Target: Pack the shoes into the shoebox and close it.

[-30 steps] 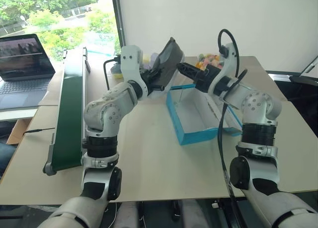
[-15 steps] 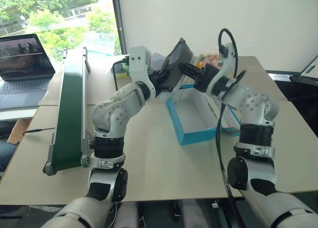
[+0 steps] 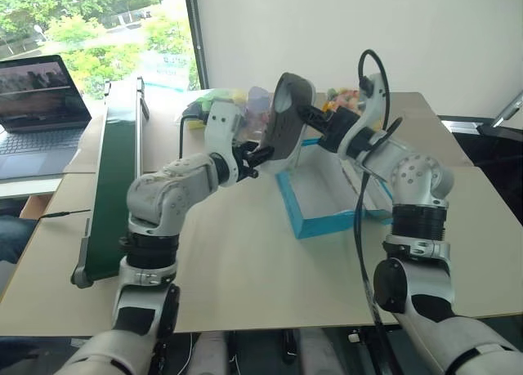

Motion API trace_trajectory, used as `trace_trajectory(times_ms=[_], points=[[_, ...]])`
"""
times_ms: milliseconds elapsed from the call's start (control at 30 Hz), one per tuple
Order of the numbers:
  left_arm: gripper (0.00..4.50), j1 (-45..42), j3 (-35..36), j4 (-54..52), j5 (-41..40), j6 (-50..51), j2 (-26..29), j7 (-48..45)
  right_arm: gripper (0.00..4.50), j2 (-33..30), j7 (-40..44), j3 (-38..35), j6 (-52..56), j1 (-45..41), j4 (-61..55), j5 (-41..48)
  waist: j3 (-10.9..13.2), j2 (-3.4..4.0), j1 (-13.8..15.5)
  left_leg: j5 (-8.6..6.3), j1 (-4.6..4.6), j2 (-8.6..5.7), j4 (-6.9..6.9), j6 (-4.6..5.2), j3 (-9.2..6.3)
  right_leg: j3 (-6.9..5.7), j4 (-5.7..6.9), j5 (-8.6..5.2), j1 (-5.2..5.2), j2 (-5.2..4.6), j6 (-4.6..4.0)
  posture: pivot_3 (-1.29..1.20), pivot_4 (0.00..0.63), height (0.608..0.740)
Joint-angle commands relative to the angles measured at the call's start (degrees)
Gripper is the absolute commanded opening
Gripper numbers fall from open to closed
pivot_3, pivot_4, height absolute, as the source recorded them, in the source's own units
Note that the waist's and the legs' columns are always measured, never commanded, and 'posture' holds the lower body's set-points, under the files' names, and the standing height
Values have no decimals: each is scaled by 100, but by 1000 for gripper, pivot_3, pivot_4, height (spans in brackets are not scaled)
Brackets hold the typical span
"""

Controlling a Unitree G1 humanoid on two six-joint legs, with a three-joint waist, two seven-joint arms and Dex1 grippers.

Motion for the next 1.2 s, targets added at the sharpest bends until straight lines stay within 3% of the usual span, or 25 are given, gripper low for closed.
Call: trace_trajectory(times_ms=[33,233,433,667,733,1100,1167,1200], points=[[2621,-111,-84,-306,-64,-178,408,-616,294,-430,221,57,67,-400,-258,45,1,2,10,0,0,0,0,0,0,0,-1,-2,0,-1,-2,0,150,738],[2621,239,-910,-794,228,-759,1303,-1786,294,-1554,695,1067,505,-710,-137,-616,3,5,21,-2,-14,-5,-5,0,3,0,-3,-24,-16,-9,-33,0,150,738],[2621,469,-1106,-1179,238,-875,1452,-2093,294,-2239,1195,2044,551,-573,298,-1387,3,5,23,-1,-41,-10,-2,1,9,10,0,-24,-50,-11,-33,0,150,738],[2621,543,-1052,-1170,417,-941,1334,-1926,294,-1970,1385,2394,34,-248,1278,-1961,3,5,15,1,-41,-20,2,4,10,17,2,-20,-51,-9,-28,0,150,738],[2621,560,-1036,-1177,448,-938,1317,-1899,294,-1842,1404,2442,-181,-271,1641,-2134,3,5,9,12,-40,-21,4,22,11,20,3,-1,-51,-6,3,0,150,738],[2621,645,-1001,-1273,519,-845,1260,-1702,294,-1053,1228,2960,-1747,-695,3597,-3391,2,4,-16,21,-28,-17,7,37,7,23,4,1,-37,2,6,0,150,738],[2674,638,-985,-1289,504,-828,1256,-1688,1284,-870,1149,3033,-2021,-741,3921,-3599,1,3,-25,14,-14,-14,7,26,6,22,4,1,-23,5,5,0,150,738],[2674,620,-971,-1271,521,-827,1243,-1652,1557,-822,1166,3072,-2115,-747,4007,-3695,2,3,-22,2,0,-12,7,5,5,22,4,-1,-8,8,2,0,150,738]])
